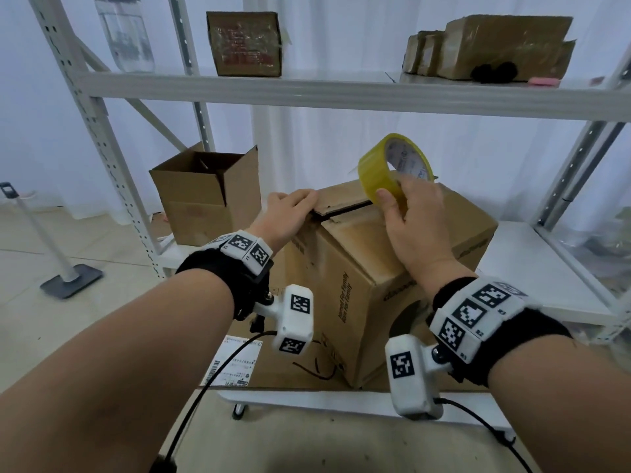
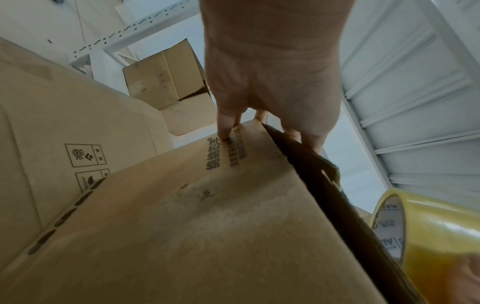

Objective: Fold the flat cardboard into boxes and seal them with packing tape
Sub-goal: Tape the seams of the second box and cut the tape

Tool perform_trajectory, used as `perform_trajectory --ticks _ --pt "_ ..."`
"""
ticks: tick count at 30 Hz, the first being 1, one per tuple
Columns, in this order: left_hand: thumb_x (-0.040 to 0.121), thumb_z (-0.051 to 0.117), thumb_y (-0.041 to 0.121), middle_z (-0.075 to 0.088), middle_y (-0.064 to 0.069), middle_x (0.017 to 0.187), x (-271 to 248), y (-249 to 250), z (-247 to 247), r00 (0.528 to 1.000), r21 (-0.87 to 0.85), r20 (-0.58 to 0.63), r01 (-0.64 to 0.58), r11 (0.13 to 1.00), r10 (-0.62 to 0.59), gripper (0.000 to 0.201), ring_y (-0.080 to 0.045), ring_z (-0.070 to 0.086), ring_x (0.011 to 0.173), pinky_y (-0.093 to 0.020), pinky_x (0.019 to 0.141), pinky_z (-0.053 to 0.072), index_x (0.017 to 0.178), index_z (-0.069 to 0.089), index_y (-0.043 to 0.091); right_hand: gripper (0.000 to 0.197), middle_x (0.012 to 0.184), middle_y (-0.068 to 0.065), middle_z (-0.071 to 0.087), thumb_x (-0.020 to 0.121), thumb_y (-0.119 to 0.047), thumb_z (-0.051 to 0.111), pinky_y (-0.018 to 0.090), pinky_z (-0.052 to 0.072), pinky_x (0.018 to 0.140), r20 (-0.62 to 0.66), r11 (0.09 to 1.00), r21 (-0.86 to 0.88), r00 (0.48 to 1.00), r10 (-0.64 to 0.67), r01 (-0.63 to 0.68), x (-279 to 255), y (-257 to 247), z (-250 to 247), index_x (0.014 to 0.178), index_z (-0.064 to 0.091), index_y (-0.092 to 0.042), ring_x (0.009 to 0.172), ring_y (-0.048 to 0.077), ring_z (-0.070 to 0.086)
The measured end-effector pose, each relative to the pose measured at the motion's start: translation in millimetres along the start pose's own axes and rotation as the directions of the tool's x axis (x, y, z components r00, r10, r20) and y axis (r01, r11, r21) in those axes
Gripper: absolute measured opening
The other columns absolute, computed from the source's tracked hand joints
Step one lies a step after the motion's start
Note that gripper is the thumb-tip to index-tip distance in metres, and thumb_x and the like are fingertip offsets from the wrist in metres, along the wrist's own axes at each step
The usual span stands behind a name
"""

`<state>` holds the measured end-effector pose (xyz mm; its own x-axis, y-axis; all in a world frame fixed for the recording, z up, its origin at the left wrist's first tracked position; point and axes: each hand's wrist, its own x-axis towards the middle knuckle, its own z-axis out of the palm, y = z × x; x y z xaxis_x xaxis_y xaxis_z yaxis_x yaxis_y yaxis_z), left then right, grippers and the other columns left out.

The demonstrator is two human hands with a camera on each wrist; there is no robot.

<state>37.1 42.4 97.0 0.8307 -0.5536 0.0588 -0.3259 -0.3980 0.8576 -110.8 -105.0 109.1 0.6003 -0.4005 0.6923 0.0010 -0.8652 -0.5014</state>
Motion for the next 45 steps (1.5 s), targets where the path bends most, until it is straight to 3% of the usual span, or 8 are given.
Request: perform_trajectory --ticks 5,10,21,25,29,34,39,45 --pt "0.095 0.042 0.057 0.023 0.003 0.139 -4.2 -4.9 -0.9 1.0 0.007 0.0 -0.028 1.0 0.028 0.043 -0.022 0.031 0.133 -0.037 0.114 0.026 0.134 0.051 0.043 0.026 0.097 -0.005 0.046 0.1 -0.029 0.05 0.025 0.027 0.081 -0.081 0.999 0.035 0.996 0.038 -0.035 -3.1 2.1 1.3 0.108 0.059 -0.006 0.1 0.016 0.037" --pt "0.099 0.045 0.041 0.018 -0.003 0.143 -10.0 -5.5 -3.5 0.998 0.03 0.037 -0.054 0.998 0.053 0.038 -0.018 0.024 0.134 -0.021 0.101 0.019 0.136 0.05 0.036 0.024 0.095 -0.006 0.044 0.1 -0.032 0.049 0.023 0.025 0.077 0.035 1.0 -0.017 0.999 -0.005 0.005 -2.3 -2.8 0.7 0.103 0.058 -0.01 0.097 0.013 0.035" --pt "0.099 0.042 0.042 0.014 -0.004 0.152 -8.9 -3.1 -0.5 1.0 0.064 -0.001 -0.018 0.998 0.018 0.036 -0.024 0.021 0.141 -0.034 0.113 0.02 0.133 0.05 0.042 0.018 0.093 -0.004 0.045 0.1 -0.033 0.049 0.024 0.026 0.077 -0.011 1.0 -0.01 1.0 -0.022 0.022 1.6 -1.6 1.0 0.093 0.051 -0.016 0.097 0.014 0.035" --pt "0.101 0.039 0.033 0.012 -0.004 0.152 -11.4 3.9 4.9 1.0 0.009 -0.002 -0.016 1.0 0.016 0.036 -0.022 0.022 0.139 -0.025 0.107 0.019 0.134 0.053 0.033 0.021 0.093 -0.006 0.045 0.1 -0.034 0.048 0.024 0.027 0.077 0.033 0.999 -0.05 0.999 0.008 -0.006 2.4 -0.4 2.4 0.094 0.053 -0.015 0.098 0.016 0.038" --pt "0.097 0.044 0.052 0.01 0.002 0.153 -15.8 9.2 5.1 1.0 -0.076 -0.008 0.016 0.997 -0.016 0.048 -0.022 0.024 0.139 -0.032 0.112 0.02 0.136 0.05 0.024 0.026 0.093 -0.007 0.045 0.101 -0.035 0.047 0.029 0.032 0.078 0.038 0.999 -0.032 0.998 0.045 -0.044 1.4 0.8 1.6 0.102 0.058 -0.011 0.099 0.02 0.042" --pt "0.089 0.048 0.063 0.002 -0.006 0.156 -20.7 8.3 4.8 0.997 0.096 0.072 -0.046 0.994 0.039 0.056 -0.028 0.007 0.146 -0.039 0.116 0.015 0.137 0.047 0.035 0.015 0.087 -0.01 0.04 0.101 -0.035 0.048 0.029 0.03 0.075 0.077 0.998 -0.048 0.996 0.052 -0.048 1.1 -0.1 1.8 0.094 0.048 -0.021 0.096 0.018 0.039" --pt "0.078 0.056 0.071 -0.003 -0.008 0.156 -15.1 19.0 8.7 0.994 0.217 0.091 0.042 0.975 -0.063 0.072 -0.036 0.022 0.141 -0.041 0.113 0.026 0.142 0.04 0.041 0.024 0.093 -0.009 0.044 0.1 -0.037 0.048 0.028 0.031 0.077 0.044 0.996 -0.04 0.996 0.08 -0.079 0.8 0.3 1.7 0.101 0.057 -0.014 0.101 0.022 0.044" --pt "0.069 0.059 0.077 0.024 -0.012 0.142 3.5 33.7 10.7 0.989 0.317 0.061 0.112 0.942 -0.138 0.083 -0.033 0.045 0.12 -0.046 0.099 0.047 0.139 0.041 0.038 0.024 0.095 -0.003 0.049 0.099 -0.043 0.048 0.028 0.033 0.075 0.039 0.99 -0.01 0.989 0.14 -0.14 0.2 -0.4 1.7 0.098 0.055 -0.021 0.099 0.018 0.044"
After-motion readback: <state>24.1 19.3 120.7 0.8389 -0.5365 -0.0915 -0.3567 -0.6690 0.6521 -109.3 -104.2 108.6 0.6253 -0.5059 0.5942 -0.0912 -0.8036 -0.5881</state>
